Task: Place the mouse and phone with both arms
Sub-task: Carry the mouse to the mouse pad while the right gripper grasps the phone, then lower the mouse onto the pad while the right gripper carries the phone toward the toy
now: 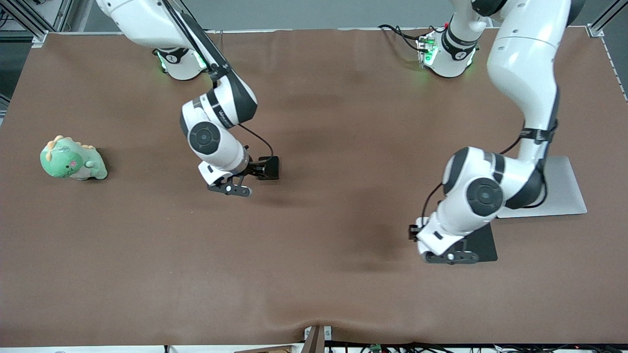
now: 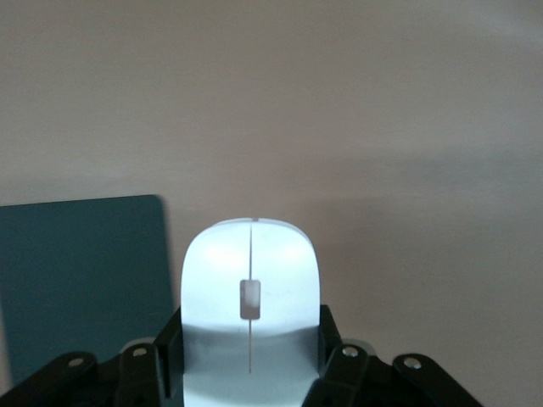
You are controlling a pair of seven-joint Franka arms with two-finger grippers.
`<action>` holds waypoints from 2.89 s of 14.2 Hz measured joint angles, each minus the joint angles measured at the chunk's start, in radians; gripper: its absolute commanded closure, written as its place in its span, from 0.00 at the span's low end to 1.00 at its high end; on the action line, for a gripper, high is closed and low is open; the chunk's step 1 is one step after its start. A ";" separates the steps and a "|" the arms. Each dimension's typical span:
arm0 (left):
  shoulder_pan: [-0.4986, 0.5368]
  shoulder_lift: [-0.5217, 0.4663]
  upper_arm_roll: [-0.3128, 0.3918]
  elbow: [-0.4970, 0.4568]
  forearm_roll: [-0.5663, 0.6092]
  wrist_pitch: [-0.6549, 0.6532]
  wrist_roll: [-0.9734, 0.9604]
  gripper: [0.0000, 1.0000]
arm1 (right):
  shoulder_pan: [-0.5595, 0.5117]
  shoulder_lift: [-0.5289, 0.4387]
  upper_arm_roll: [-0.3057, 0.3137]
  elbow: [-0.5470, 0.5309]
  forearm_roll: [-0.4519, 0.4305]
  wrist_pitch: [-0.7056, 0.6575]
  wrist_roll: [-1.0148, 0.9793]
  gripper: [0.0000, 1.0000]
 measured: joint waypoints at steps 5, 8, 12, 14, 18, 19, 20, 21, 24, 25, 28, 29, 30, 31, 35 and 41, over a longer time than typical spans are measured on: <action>0.132 -0.106 -0.001 -0.177 0.000 -0.010 0.121 1.00 | 0.022 0.017 0.001 -0.039 -0.024 0.072 -0.001 0.00; 0.169 -0.109 0.000 -0.247 0.003 0.047 0.145 1.00 | 0.038 0.027 0.001 -0.076 -0.025 0.139 -0.001 0.00; 0.195 -0.105 0.003 -0.364 0.004 0.228 0.145 1.00 | 0.059 0.042 0.001 -0.087 -0.026 0.158 -0.002 0.00; 0.214 -0.092 0.005 -0.395 0.004 0.293 0.145 1.00 | 0.070 0.045 0.001 -0.100 -0.026 0.184 -0.002 0.00; 0.254 -0.043 0.010 -0.405 0.042 0.375 0.145 1.00 | 0.091 0.077 0.001 -0.120 -0.026 0.239 -0.002 0.00; 0.261 -0.037 0.010 -0.405 0.051 0.382 0.145 1.00 | 0.096 0.084 0.001 -0.121 -0.026 0.242 -0.002 0.00; 0.263 -0.034 0.010 -0.405 0.053 0.386 0.145 1.00 | 0.102 0.090 0.002 -0.121 -0.026 0.243 -0.001 0.00; 0.262 -0.034 0.009 -0.405 0.053 0.388 0.145 1.00 | 0.106 0.092 0.002 -0.121 -0.026 0.244 -0.001 0.33; 0.259 -0.027 0.004 -0.401 0.053 0.401 0.145 1.00 | 0.109 0.090 0.000 -0.120 -0.028 0.241 0.000 1.00; 0.258 -0.020 0.003 -0.395 0.053 0.408 0.145 1.00 | 0.109 0.088 0.000 -0.119 -0.028 0.240 0.000 1.00; 0.252 0.008 0.002 -0.366 0.053 0.413 0.145 1.00 | 0.106 0.087 -0.010 -0.101 -0.028 0.198 0.000 1.00; 0.251 0.018 0.002 -0.352 0.053 0.413 0.145 1.00 | 0.097 0.082 -0.017 -0.084 -0.028 0.158 0.000 1.00; 0.250 0.027 0.002 -0.341 0.053 0.413 0.145 1.00 | 0.080 0.070 -0.023 -0.071 -0.028 0.129 0.000 1.00; 0.249 0.035 0.001 -0.331 0.053 0.413 0.145 0.69 | 0.054 0.051 -0.027 -0.067 -0.029 0.108 -0.006 1.00; 0.249 0.046 0.001 -0.313 0.054 0.413 0.147 0.00 | -0.075 -0.022 -0.033 -0.112 -0.035 0.071 -0.123 1.00; 0.247 0.046 0.000 -0.302 0.054 0.414 0.147 0.00 | -0.150 -0.079 -0.156 -0.224 -0.036 0.071 -0.371 1.00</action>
